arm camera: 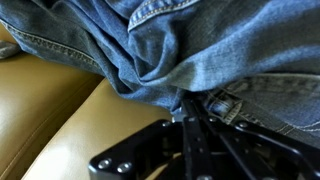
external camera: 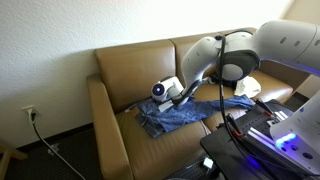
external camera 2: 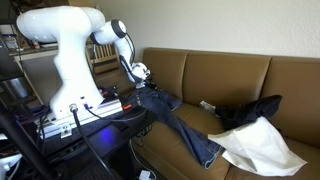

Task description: Unfold the right leg of the denim trousers

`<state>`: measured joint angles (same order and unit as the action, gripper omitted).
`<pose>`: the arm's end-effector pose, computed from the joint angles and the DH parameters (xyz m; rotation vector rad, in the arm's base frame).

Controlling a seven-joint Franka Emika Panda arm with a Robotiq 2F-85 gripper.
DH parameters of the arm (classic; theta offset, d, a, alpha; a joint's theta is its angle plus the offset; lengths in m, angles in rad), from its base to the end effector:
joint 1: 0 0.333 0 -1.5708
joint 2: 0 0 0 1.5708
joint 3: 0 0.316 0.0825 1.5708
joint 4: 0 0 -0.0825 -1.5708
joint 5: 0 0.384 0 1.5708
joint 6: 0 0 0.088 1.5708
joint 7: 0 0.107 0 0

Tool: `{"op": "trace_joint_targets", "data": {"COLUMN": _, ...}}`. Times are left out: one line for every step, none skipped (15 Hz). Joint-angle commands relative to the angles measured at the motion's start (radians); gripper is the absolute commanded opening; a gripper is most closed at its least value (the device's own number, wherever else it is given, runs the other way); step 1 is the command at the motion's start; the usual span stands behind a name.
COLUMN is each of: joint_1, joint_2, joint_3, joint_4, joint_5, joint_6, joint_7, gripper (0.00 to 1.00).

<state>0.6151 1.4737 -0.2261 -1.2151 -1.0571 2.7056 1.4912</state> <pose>0.5731 0.2944 -0.1341 2.6565 0.1293 0.6969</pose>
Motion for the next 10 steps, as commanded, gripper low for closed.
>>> {"op": "trace_joint_targets", "data": {"joint_1": -0.077, "joint_2": 0.000, "joint_3": 0.060, "joint_4": 0.050, "joint_5": 0.053, "joint_6": -0.031, "joint_7": -0.041, "gripper": 0.00}}
{"op": "trace_joint_targets", "data": {"joint_1": -0.094, "joint_2": 0.000, "joint_3": 0.066, "joint_4": 0.067, "joint_5": 0.072, "joint_6": -0.024, "joint_7": -0.042, "gripper": 0.00}}
{"op": "trace_joint_targets", "data": {"joint_1": -0.109, "joint_2": -0.001, "joint_3": 0.064, "joint_4": 0.080, "joint_5": 0.090, "joint_6": -0.016, "joint_7": -0.033, "gripper": 0.00}}
{"op": "trace_joint_targets", "data": {"joint_1": -0.126, "joint_2": -0.001, "joint_3": 0.060, "joint_4": 0.101, "joint_5": 0.109, "joint_6": -0.006, "joint_7": -0.025, "gripper": 0.00}}
{"op": "trace_joint_targets", "data": {"joint_1": -0.140, "joint_2": -0.019, "joint_3": 0.058, "joint_4": 0.092, "joint_5": 0.122, "joint_6": 0.006, "joint_7": -0.017, "gripper": 0.00}}
{"op": "trace_joint_targets", "data": {"joint_1": -0.158, "joint_2": -0.044, "joint_3": 0.057, "joint_4": 0.077, "joint_5": 0.137, "joint_6": 0.014, "joint_7": -0.011, "gripper": 0.00}}
{"op": "trace_joint_targets", "data": {"joint_1": -0.185, "joint_2": -0.071, "joint_3": 0.070, "joint_4": 0.057, "joint_5": 0.157, "joint_6": 0.022, "joint_7": -0.026, "gripper": 0.00}}
{"op": "trace_joint_targets", "data": {"joint_1": -0.214, "joint_2": -0.098, "joint_3": 0.083, "joint_4": 0.037, "joint_5": 0.176, "joint_6": 0.039, "joint_7": -0.036, "gripper": 0.00}}
{"op": "trace_joint_targets", "data": {"joint_1": -0.247, "joint_2": -0.141, "joint_3": 0.092, "joint_4": -0.004, "joint_5": 0.190, "joint_6": 0.063, "joint_7": -0.036, "gripper": 0.00}}
{"op": "trace_joint_targets", "data": {"joint_1": -0.294, "joint_2": -0.196, "joint_3": 0.113, "joint_4": -0.060, "joint_5": 0.208, "joint_6": 0.095, "joint_7": -0.048, "gripper": 0.00}}
